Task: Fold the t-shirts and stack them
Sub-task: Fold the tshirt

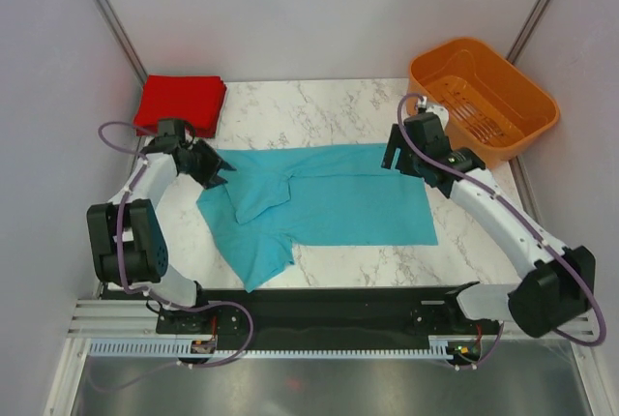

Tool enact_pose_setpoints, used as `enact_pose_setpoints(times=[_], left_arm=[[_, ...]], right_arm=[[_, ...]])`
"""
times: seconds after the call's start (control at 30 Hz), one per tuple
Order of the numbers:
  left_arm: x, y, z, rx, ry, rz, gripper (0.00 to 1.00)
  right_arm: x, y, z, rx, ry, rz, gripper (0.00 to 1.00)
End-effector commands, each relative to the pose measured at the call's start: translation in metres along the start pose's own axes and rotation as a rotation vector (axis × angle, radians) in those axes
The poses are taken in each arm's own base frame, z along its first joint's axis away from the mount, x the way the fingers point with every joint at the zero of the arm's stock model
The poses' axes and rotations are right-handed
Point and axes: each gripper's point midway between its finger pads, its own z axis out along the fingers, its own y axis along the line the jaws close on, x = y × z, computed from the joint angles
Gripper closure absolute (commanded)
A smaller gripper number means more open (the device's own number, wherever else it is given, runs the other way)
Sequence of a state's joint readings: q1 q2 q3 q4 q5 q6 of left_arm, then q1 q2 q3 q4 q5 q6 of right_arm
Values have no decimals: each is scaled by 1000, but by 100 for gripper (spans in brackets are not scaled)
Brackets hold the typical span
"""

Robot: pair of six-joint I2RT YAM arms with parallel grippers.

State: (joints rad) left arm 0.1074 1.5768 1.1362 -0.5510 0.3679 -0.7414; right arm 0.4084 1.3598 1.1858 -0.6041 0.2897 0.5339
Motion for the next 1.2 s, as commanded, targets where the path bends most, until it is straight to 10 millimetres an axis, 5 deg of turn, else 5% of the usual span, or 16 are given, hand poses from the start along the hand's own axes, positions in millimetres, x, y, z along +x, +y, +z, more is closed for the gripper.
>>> enact_pose_setpoints(times=[0.0, 0.13, 0.37, 0.5, 0.6, 0.7, 0.73, 0.97, 1.17], left_arm=[[26, 33, -14, -73, -14, -101, 49], [42, 47, -30, -93, -44, -109, 55], [73, 66, -40, -100, -40, -131, 56], [64, 44, -34, -42, 8, -127, 55], [45, 27, -27, -29, 19, -107, 55], [32, 12, -24, -4, 15, -104, 56], [25, 4, -25, 10, -2, -91, 56], [32, -37, -1, 10, -3, 68, 98], [48, -23, 56, -120, 70, 126, 98]], right_arm=[[35, -26, -15, 46, 42, 76, 13], [53, -30, -23, -4, 45, 84, 12], [53, -10, -14, -121, 33, 34, 14], [34, 2, 3, -134, -23, 1, 16], [21, 16, 26, -135, -35, -14, 26], [18, 32, 53, -148, -9, -15, 67], [15, 36, 59, -151, -15, -12, 72], [26, 38, 116, -77, 51, -70, 89], [38, 34, 147, -35, 94, -64, 92]])
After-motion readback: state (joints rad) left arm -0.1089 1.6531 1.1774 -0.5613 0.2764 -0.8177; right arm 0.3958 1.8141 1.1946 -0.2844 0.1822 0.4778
